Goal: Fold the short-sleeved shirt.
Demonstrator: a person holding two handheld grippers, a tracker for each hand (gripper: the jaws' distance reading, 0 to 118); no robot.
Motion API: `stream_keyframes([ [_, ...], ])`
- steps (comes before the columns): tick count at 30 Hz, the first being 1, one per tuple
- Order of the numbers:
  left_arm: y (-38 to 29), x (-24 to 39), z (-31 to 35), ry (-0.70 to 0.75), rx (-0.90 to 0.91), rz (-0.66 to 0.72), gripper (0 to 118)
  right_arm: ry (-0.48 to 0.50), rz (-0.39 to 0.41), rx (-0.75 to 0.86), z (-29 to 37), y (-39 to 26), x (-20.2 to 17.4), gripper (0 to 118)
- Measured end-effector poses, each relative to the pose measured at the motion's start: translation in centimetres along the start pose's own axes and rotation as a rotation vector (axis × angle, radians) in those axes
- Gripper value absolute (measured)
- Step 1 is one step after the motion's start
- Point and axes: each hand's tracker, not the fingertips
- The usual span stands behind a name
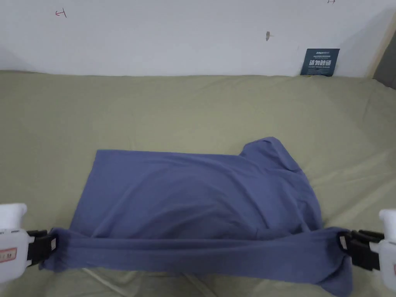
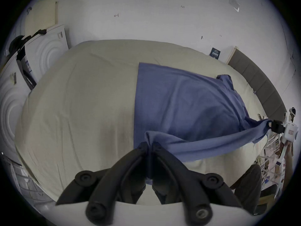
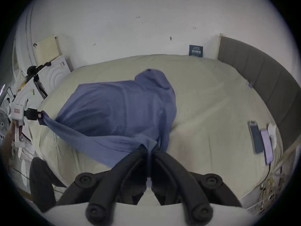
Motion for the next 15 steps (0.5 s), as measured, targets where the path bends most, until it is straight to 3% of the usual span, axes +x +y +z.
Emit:
stream_keyframes([
  [11, 9.5, -0.2, -9.9, -0.007, -0.052, -0.008, 3, -0.010, -0.041, -0.114, -12.8, 9.2, 2.7, 5],
  [13, 9.8, -0.2, -11.6, -0.006, -0.073, 0.002, 6, 0.000, -0.041, -0.169, -15.1, 9.2, 2.9, 12],
  [14, 9.6, -0.2, -12.2, -0.009, -0.077, 0.008, 23, 0.013, -0.047, -0.184, -15.6, 9.0, 3.0, 24],
  [15, 9.3, -0.2, -12.7, -0.007, -0.078, 0.011, 61, 0.015, -0.065, -0.198, -16.0, 8.6, 3.2, 41],
])
